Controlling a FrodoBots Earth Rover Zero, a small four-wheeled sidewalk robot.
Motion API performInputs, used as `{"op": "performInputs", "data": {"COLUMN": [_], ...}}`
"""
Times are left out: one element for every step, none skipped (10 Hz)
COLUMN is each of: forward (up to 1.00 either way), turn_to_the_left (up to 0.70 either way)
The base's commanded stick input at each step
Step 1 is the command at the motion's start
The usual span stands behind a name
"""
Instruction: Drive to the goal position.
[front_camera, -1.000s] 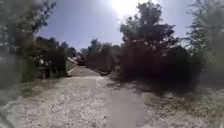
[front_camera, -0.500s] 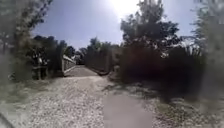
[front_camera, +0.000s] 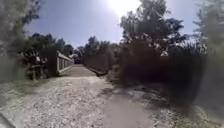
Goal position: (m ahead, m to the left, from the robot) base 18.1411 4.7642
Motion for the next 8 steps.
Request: {"op": "performInputs", "data": {"forward": [0.70,0.70,0.70,0.70,0.70,0.70,0.70,0.70], "turn_to_the_left": [0.35,0.00,0.00,0.00,0.00,0.00,0.00,0.00]}}
